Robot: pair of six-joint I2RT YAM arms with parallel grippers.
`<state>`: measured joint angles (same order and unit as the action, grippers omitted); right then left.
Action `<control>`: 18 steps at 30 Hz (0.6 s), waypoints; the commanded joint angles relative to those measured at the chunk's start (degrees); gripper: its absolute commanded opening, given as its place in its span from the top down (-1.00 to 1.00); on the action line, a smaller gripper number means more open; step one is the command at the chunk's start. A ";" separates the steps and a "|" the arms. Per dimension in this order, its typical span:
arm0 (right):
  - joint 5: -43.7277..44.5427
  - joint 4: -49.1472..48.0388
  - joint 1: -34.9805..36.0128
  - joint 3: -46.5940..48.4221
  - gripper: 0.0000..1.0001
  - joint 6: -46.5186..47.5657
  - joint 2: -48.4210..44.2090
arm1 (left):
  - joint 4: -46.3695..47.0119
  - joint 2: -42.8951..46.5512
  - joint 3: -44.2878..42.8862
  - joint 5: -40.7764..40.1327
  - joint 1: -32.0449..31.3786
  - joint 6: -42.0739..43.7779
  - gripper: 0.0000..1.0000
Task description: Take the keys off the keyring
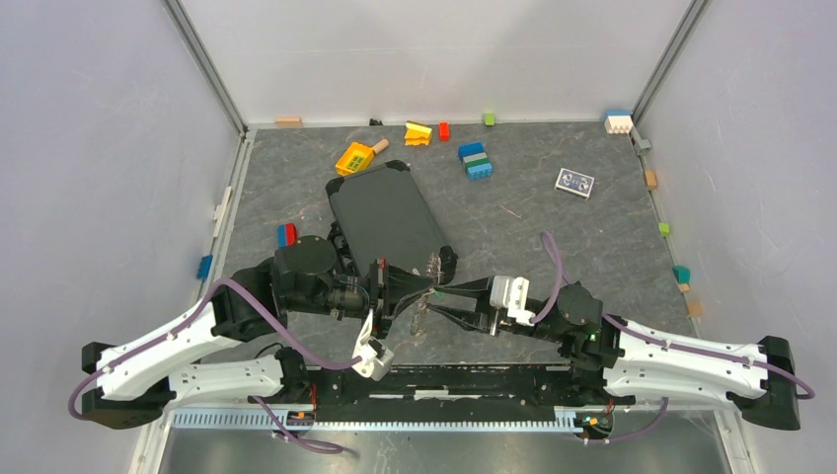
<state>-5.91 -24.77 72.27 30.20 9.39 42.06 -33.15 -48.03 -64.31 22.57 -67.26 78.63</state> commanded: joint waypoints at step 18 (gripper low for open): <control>0.53 -1.51 0.10 0.94 -0.01 -0.41 -4.28 | 2.65 0.75 -0.51 0.55 -0.22 -1.37 0.95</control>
<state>-6.09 -24.32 72.27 30.20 9.19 38.17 -33.12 -48.05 -64.31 22.59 -67.26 78.63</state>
